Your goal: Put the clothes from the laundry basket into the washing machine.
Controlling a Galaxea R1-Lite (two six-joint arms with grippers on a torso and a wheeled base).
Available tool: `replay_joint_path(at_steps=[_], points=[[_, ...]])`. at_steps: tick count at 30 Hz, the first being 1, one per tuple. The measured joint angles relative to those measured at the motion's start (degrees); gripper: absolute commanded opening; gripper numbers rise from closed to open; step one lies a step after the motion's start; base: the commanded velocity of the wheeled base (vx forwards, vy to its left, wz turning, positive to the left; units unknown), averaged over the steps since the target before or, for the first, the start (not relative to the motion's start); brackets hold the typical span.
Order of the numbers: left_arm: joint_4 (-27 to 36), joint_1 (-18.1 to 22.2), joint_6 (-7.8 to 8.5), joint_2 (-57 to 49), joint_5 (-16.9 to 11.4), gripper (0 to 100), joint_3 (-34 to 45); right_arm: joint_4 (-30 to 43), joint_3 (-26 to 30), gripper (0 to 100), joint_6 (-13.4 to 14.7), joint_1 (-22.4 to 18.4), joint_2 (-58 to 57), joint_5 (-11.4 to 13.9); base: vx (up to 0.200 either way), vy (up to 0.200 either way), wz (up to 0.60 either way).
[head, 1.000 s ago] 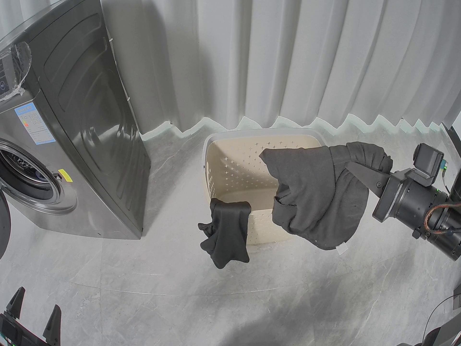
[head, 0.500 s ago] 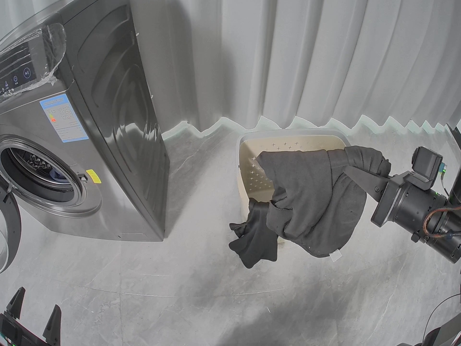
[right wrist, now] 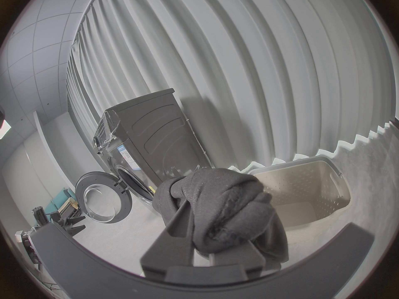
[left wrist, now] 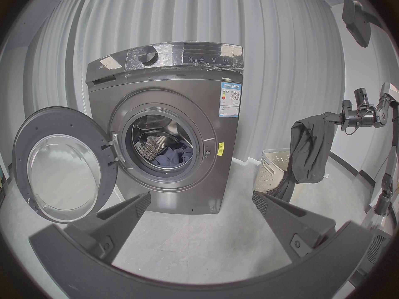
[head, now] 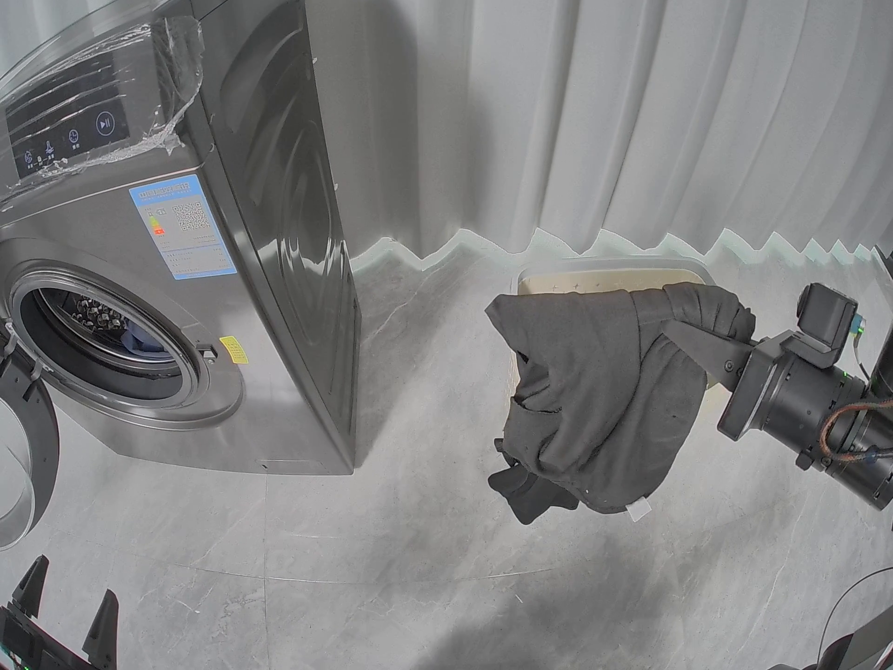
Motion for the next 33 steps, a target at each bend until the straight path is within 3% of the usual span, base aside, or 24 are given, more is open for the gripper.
replay_joint_path(at_steps=[10, 22, 33], points=[[0.02, 0.00, 0.02, 0.07, 0.00, 100, 0.00, -0.02, 0.05, 0, 0.00, 0.15, 0.15, 0.02, -0.200, 0.000, 0.00], [0.00, -0.02, 0.02, 0.07, 0.00, 100, 0.00, -0.05, 0.11, 0, 0.07, 0.15, 0.17, 0.18, 0.000, 0.000, 0.00], [0.00, 0.00, 0.05, 0.07, -0.02, 100, 0.00, -0.06, 0.11, 0, 0.16, 0.04, 0.17, 0.49, 0.000, 0.200, 0.00]])
